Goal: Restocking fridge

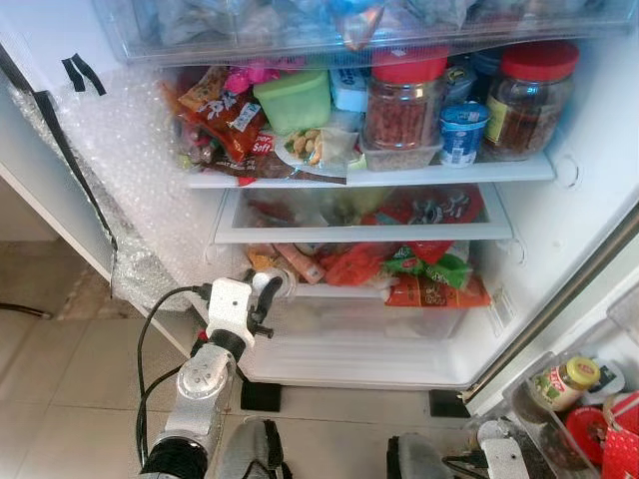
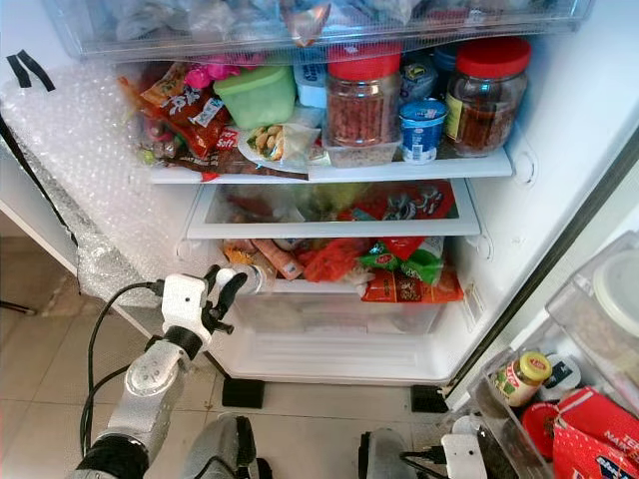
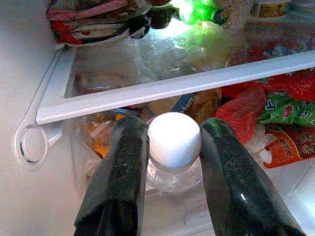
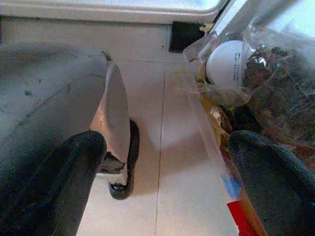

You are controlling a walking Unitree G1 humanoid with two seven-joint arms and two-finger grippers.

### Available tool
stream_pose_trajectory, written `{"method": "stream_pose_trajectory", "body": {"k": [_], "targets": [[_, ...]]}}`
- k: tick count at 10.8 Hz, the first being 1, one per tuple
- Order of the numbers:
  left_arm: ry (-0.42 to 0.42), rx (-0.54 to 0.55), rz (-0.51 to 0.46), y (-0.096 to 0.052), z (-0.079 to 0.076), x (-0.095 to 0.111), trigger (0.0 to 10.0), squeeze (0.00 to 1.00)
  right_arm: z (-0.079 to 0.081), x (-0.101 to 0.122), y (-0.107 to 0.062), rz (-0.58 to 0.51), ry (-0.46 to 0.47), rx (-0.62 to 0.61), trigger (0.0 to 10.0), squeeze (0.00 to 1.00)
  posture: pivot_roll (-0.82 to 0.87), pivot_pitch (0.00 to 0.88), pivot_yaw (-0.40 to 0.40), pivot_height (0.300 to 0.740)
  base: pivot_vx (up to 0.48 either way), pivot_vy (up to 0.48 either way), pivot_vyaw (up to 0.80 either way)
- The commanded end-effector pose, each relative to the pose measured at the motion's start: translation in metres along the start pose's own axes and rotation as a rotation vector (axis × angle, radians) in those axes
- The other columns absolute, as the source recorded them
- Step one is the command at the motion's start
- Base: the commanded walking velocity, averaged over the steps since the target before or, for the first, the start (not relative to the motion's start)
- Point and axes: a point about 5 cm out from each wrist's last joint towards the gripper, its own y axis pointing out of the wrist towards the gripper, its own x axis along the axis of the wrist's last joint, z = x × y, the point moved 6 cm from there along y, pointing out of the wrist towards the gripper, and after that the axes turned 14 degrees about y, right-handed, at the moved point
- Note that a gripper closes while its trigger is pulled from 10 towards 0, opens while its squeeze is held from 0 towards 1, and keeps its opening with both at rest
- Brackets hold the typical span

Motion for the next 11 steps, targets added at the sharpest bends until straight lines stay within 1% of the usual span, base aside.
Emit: {"method": "stream_pose_trajectory", "body": {"k": [1, 3, 4, 5, 7, 8, 10, 11], "targets": [[0.025, 0.015, -0.032, 0.001, 0.005, 0.007, 10.0, 0.00, 0.010, 0.001, 0.000, -0.035, 0.010, 0.031, 10.0, 0.00, -0.13, 0.124, 0.120, 0.626, 0.000, 0.000, 0.00], [0.026, 0.014, -0.035, 0.001, 0.005, 0.008, 10.0, 0.00, 0.009, 0.011, -0.001, -0.110, -0.009, 0.015, 10.0, 0.00, -0.13, 0.124, 0.122, 0.626, 0.000, 0.000, 0.00], [0.025, 0.011, -0.039, 0.002, 0.004, 0.009, 10.0, 0.00, 0.004, 0.015, -0.002, -0.145, -0.033, -0.027, 10.0, 0.00, -0.14, 0.126, 0.123, 0.626, 0.000, 0.000, 0.00], [0.026, 0.008, -0.042, 0.002, 0.003, 0.010, 10.0, 0.00, -0.002, 0.017, -0.004, -0.177, -0.013, -0.081, 10.0, 0.00, -0.14, 0.126, 0.123, 0.626, 0.000, 0.000, 0.00], [0.028, 0.007, -0.046, 0.003, 0.002, 0.011, 10.0, 0.00, -0.011, 0.022, -0.007, -0.222, -0.019, -0.162, 10.0, 0.00, -0.13, 0.124, 0.121, 0.626, 0.000, 0.000, 0.00], [0.029, 0.008, -0.048, 0.004, 0.002, 0.011, 10.0, 0.00, -0.013, 0.022, -0.007, -0.232, -0.005, -0.179, 10.0, 0.00, -0.14, 0.123, 0.121, 0.626, 0.000, 0.000, 0.00], [0.045, 0.001, -0.068, 0.006, 0.001, 0.017, 10.0, 0.00, -0.010, 0.021, -0.006, -0.219, -0.008, -0.165, 10.0, 0.00, -0.13, 0.118, 0.121, 0.626, 0.000, 0.000, 0.00], [0.044, -0.003, -0.080, 0.008, 0.001, 0.020, 10.0, 0.00, -0.009, 0.020, -0.005, -0.203, -0.029, -0.158, 10.0, 0.00, -0.13, 0.116, 0.119, 0.626, 0.000, 0.000, 0.00]]}}
